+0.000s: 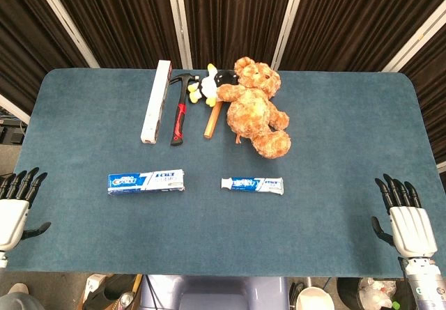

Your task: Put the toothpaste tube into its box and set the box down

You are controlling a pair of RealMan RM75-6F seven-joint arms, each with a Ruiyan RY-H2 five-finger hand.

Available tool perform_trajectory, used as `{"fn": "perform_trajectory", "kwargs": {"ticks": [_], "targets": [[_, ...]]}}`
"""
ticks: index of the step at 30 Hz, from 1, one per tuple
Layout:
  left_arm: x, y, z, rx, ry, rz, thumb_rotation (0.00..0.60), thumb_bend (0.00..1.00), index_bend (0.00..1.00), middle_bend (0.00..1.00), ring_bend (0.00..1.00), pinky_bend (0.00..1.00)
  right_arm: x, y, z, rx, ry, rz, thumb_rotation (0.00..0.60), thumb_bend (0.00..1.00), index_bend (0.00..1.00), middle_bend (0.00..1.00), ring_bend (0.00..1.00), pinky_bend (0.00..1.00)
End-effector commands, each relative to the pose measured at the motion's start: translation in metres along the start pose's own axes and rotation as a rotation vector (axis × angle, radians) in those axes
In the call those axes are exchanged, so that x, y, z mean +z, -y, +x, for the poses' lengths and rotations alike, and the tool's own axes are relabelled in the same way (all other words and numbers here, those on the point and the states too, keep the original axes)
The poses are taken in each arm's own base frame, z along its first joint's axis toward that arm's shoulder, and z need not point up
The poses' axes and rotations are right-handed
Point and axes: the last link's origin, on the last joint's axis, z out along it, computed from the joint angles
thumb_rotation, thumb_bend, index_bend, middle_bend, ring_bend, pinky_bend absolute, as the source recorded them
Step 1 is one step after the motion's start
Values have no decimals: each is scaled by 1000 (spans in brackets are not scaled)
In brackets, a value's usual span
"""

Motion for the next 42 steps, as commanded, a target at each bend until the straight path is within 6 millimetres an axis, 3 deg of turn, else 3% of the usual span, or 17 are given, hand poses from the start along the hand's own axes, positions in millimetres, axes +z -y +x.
{"fn": "perform_trajectory", "kwargs": {"ticks": [1, 23, 30, 33, 34, 42], "targets": [[-2, 0, 3, -23, -14, -2, 600, 0, 0, 0, 0, 29, -1, 1, 0, 3, -2, 5, 600, 407, 0, 0, 0, 0], [-1, -1, -1, 3, 22, -14, 600, 0, 0, 0, 0, 35, -1, 0, -4, -12, 24, 4, 600, 407, 0, 0, 0, 0], [6, -5, -2, -3, 37, -8, 600, 16, 0, 33, 50, 165, -2, 3, -4, 7, 29, 11, 600, 407, 0, 0, 0, 0], [24, -16, -2, 2, 47, -33, 600, 50, 25, 110, 131, 251, -2, 4, -5, 12, 31, 19, 600, 407, 0, 0, 0, 0], [38, -27, -3, -2, 58, -49, 600, 60, 43, 130, 148, 270, -1, 5, -5, 16, 30, 22, 600, 407, 0, 0, 0, 0], [94, -84, -7, 8, 105, -125, 600, 121, 87, 161, 157, 277, -1, 4, -5, 35, 36, 16, 600, 407, 0, 0, 0, 0]]}}
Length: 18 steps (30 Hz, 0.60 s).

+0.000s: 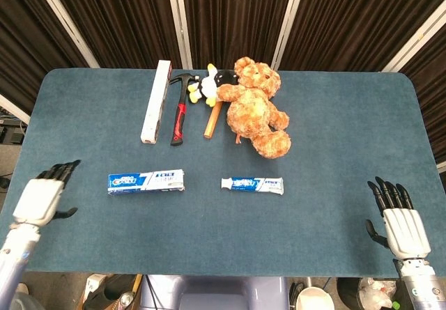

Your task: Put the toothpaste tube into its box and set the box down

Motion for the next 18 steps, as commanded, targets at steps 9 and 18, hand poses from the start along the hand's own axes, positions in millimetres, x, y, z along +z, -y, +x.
{"fn": "perform_trajectory", "kwargs": {"ticks": [9, 18], "targets": [[63, -66, -8, 46, 102, -79, 600, 179, 147, 224, 212, 287, -2, -3, 3, 24, -6, -7, 600, 407, 0, 0, 0, 0], [81, -91, -24, 62, 151, -75, 600, 210, 203, 271, 242, 300, -3, -3, 4, 40, -3, -6, 600, 407, 0, 0, 0, 0]]}}
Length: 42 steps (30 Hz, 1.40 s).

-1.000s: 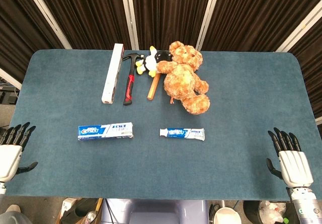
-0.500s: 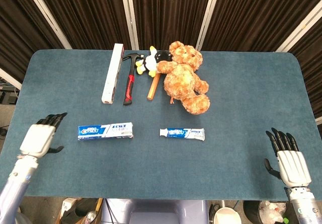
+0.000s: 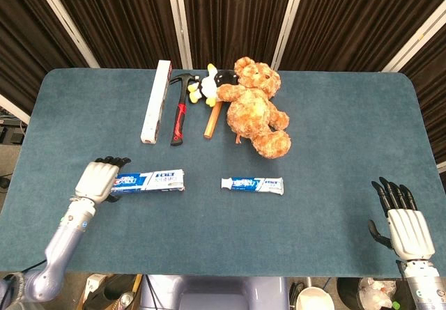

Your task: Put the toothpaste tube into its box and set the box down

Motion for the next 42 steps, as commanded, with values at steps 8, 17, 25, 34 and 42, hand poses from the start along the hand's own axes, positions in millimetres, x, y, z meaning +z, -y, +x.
{"fn": "perform_trajectory", "kwargs": {"ticks": [8, 17, 25, 34, 42], "targets": [[19, -25, -14, 21, 25, -15, 600, 240, 240, 310, 274, 331, 0, 0, 0, 8, 2, -2, 600, 407, 0, 0, 0, 0], [16, -28, -27, 4, 30, -14, 600, 372, 391, 489, 443, 478, 0, 0, 1, 14, 0, -2, 600, 407, 0, 0, 0, 0], [10, -25, -27, -7, -13, -44, 600, 422, 449, 542, 491, 505, 0, 0, 0, 18, 1, -6, 600, 407, 0, 0, 0, 0], [0, -10, 7, 43, -147, -124, 600, 421, 448, 516, 466, 481, 7, 10, 3, 8, 1, 48, 600, 407, 39, 10, 0, 0], [-3, 20, 60, 14, -270, -112, 600, 421, 448, 504, 457, 473, 40, 57, -6, 7, 114, 136, 600, 408, 123, 161, 88, 0]]}}
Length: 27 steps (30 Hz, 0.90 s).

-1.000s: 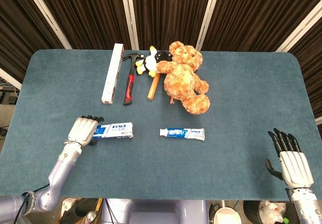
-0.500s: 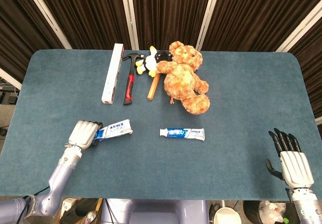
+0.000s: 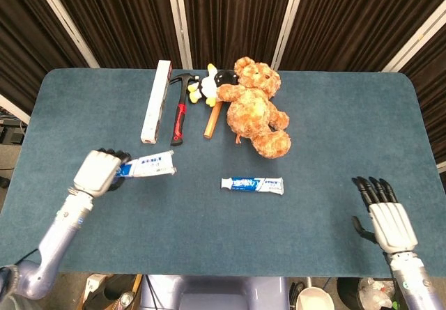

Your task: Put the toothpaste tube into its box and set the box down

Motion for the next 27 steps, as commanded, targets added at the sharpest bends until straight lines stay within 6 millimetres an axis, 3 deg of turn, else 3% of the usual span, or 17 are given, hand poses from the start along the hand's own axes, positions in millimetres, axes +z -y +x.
{"fn": "perform_trajectory", "kwargs": {"ticks": [1, 6, 15, 20, 27], "targets": [[4, 12, 26, -25, -68, 12, 600, 421, 448, 503, 456, 473, 27, 30, -4, 15, 70, 41, 600, 408, 141, 169, 95, 0], [12, 26, 47, -46, -109, 39, 600, 421, 448, 503, 456, 472, 58, 71, -12, 17, 121, 94, 600, 408, 290, 221, 135, 0], [19, 42, 62, -37, -119, 60, 600, 421, 448, 505, 456, 472, 87, 141, -45, -12, 183, 176, 600, 407, 304, 229, 140, 0], [19, 48, 65, -35, -121, 58, 600, 421, 448, 505, 456, 472, 99, 161, -62, -34, 194, 169, 600, 407, 304, 228, 136, 0], [17, 54, 66, -40, -128, 50, 600, 421, 448, 504, 456, 472, 113, 169, -75, -43, 180, 127, 600, 407, 289, 221, 107, 0]]}}
